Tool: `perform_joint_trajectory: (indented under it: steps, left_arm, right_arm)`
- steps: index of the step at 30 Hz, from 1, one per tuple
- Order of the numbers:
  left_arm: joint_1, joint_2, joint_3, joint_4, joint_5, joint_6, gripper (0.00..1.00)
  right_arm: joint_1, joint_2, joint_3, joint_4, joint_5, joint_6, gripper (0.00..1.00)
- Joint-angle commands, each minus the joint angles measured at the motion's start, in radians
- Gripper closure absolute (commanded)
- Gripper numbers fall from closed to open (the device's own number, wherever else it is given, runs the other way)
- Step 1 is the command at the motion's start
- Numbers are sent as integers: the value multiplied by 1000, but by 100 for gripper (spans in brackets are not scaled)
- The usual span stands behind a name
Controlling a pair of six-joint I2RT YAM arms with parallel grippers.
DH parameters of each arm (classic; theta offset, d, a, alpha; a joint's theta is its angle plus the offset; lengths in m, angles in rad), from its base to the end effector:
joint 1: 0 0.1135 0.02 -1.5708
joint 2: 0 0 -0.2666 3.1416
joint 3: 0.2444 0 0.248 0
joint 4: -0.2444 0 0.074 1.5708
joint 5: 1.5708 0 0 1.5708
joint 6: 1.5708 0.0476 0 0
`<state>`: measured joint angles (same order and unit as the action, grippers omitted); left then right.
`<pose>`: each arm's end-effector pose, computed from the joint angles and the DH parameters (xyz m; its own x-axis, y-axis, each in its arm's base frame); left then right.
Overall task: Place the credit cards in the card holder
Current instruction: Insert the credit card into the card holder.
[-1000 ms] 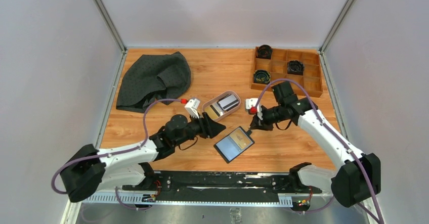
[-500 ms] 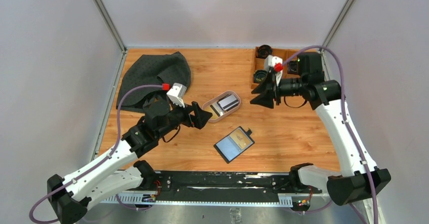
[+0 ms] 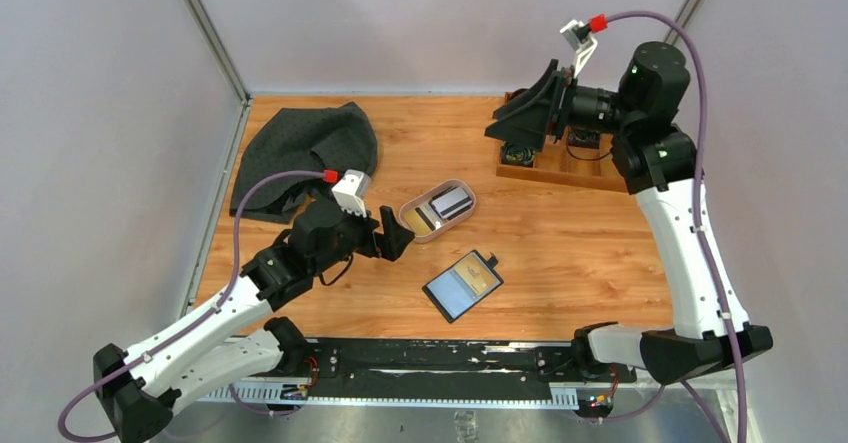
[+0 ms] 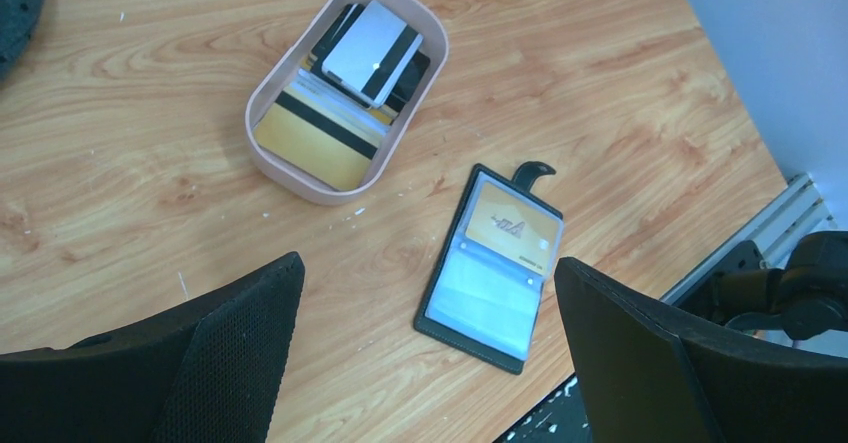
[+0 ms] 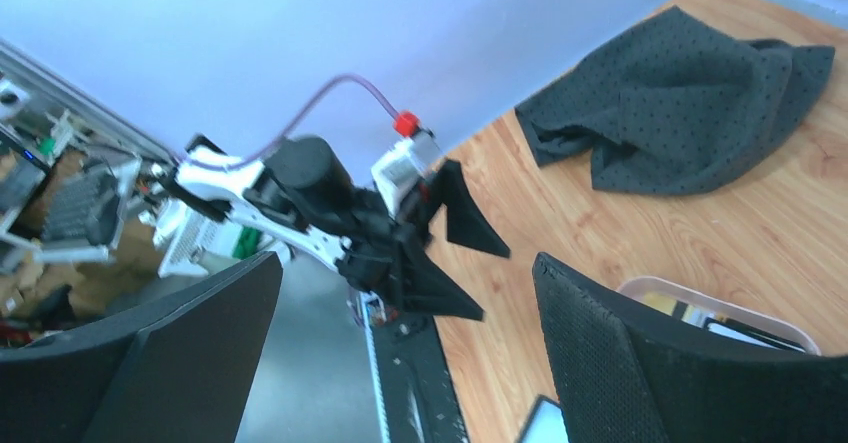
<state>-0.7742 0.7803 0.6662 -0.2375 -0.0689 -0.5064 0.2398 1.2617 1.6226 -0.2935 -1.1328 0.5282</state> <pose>0.1385 -0.1308 0.2914 -0.5312 -0.1573 -0.8325 0.4501 0.7801 -0.4346 0.2198 0.0981 0.5149 -0.4366 0.1133 -0.8925 -0.8780 0.1624 0.4502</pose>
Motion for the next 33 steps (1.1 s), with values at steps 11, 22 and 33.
perform_joint_trajectory:
  steps: [11,22,33]
  left_arm:
    - [7,77,66,-40,-11,-8,0]
    - [31,49,86,-81,-32,87,0]
    - [213,29,165,-153,81,294,0]
  right_arm:
    - [-23,-7,228,-109,95,194,0]
    - [-40,-47,118,-68,64,-96,0]
    - [-77,0,-192,-43,-34,-583,0]
